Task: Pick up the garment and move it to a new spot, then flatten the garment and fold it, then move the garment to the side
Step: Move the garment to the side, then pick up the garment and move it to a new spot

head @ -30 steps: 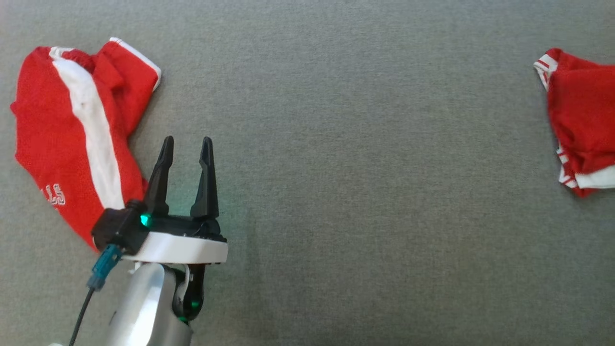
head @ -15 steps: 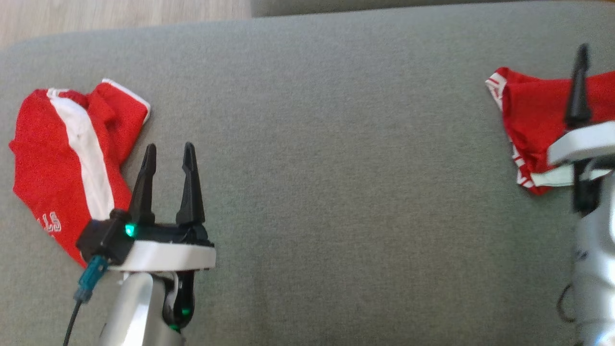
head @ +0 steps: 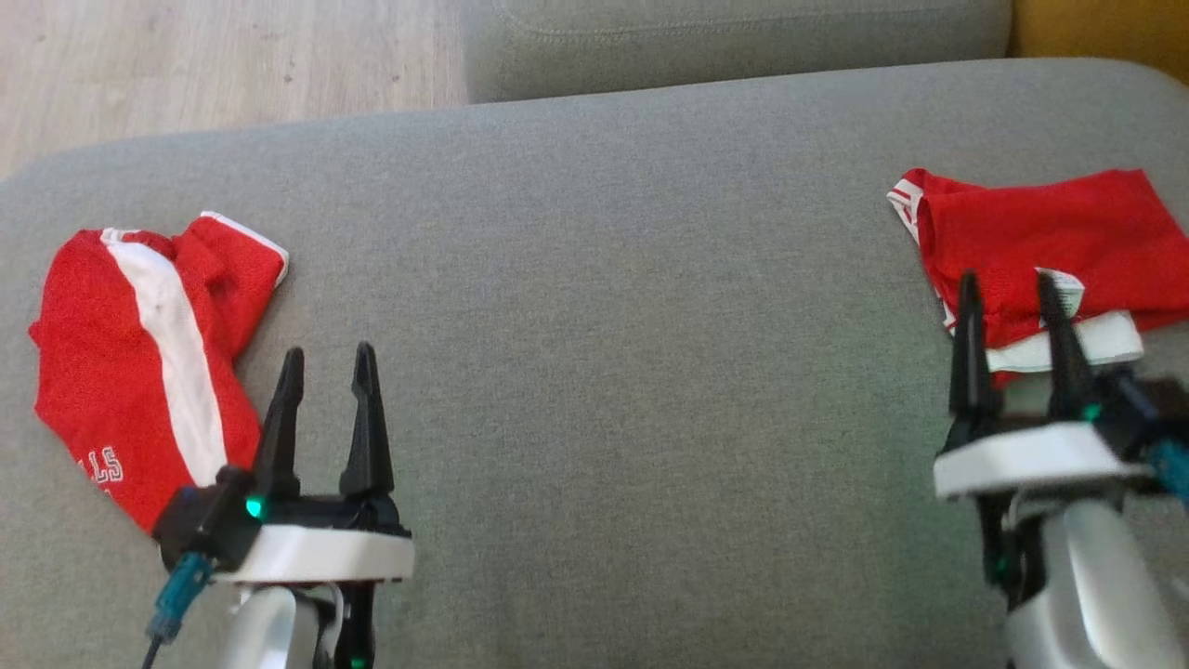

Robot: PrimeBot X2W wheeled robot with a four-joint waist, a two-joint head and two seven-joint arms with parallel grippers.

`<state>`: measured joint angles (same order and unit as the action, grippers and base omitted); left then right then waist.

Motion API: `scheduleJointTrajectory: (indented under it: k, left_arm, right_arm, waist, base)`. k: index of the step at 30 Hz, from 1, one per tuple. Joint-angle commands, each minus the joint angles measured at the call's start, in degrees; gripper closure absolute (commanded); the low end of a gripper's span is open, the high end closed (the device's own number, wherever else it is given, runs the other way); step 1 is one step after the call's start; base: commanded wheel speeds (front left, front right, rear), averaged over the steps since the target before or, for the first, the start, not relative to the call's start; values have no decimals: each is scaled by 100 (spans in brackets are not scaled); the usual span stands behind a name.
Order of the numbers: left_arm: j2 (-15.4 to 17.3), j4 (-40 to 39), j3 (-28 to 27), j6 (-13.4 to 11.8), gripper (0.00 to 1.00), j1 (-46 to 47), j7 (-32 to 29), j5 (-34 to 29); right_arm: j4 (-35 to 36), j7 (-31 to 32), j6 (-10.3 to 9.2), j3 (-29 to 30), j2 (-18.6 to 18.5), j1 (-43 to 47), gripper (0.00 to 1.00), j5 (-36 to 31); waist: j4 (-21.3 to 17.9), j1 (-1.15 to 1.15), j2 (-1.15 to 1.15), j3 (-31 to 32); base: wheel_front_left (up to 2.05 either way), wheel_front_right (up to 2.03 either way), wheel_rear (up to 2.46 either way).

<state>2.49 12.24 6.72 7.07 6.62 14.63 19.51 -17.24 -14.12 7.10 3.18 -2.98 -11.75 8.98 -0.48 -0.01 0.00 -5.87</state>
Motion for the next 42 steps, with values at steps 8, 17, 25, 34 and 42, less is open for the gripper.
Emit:
scheduleJointTrajectory:
  k: [8, 17, 25, 34, 42]
  left_arm:
    - [39, -40, -137, -12, 0, -86, 37, 24]
    - [39, -31, -149, -19, 0, -101, 37, 30]
    - [39, -4, -129, -23, 0, -110, 37, 33]
    - [39, 37, -158, -40, 0, -62, 37, 36]
    - [39, 12, -267, -65, 0, -154, 37, 5]
  right_arm:
    - [191, -83, 39, -457, 9, 412, 0, 426]
    - [330, -86, 39, -367, 10, 406, 0, 430]
    - [354, -87, 39, -324, 10, 438, 0, 456]
    - [364, -87, 39, -629, 10, 467, 0, 478]
    - [289, -87, 39, -1084, 10, 507, 0, 607]
  waist:
    - [-4, 1, 0, 112]
    - [17, 1, 0, 150]
    - [43, 1, 0, 153]
    - [381, 1, 0, 202]
    - [981, 1, 0, 330]
  base:
    - [0, 0, 0]
    - [0, 0, 0]
    - [0, 0, 0]
    - [0, 0, 0]
    - [0, 0, 0]
